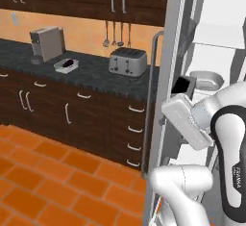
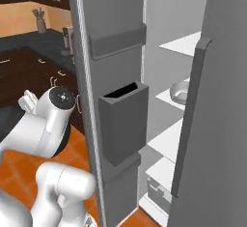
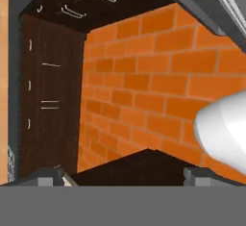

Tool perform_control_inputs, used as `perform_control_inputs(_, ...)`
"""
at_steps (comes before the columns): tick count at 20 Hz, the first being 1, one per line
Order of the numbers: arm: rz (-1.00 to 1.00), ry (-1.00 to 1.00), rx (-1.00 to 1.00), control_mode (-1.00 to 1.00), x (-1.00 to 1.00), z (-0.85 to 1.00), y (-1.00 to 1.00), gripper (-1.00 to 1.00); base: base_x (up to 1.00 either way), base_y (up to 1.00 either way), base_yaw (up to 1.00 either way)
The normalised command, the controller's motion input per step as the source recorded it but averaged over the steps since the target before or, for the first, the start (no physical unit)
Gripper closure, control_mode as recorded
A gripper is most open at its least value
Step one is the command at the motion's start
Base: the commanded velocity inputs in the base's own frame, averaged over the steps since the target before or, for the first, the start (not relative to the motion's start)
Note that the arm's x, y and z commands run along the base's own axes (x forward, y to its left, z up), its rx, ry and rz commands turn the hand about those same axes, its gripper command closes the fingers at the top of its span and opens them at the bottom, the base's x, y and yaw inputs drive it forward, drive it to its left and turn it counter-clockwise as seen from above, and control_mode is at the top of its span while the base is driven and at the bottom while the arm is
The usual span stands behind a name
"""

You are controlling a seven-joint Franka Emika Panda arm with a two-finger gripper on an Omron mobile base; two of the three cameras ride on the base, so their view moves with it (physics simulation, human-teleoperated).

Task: Take the meat container that has the shrimp and place it on the second highest rack of the freezer. Then take the vegetable container that has the lemon wedge and eggplant and place it on the highest rack of the freezer.

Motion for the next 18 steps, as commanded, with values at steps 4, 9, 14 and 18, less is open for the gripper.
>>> perform_control_inputs(4,0.0,0.0,0.0,1.0,0.0,0.0,0.0,-1.0,-0.27,0.99,0.65)
perform_control_inputs(9,0.0,0.0,0.0,1.0,0.0,0.0,0.0,-1.0,-0.03,1.0,0.59)
perform_control_inputs(14,0.0,0.0,0.0,1.0,0.0,0.0,0.0,-1.0,0.3,0.98,0.29)
perform_control_inputs(18,0.0,0.0,0.0,1.0,0.0,0.0,0.0,-1.0,0.83,0.96,0.18)
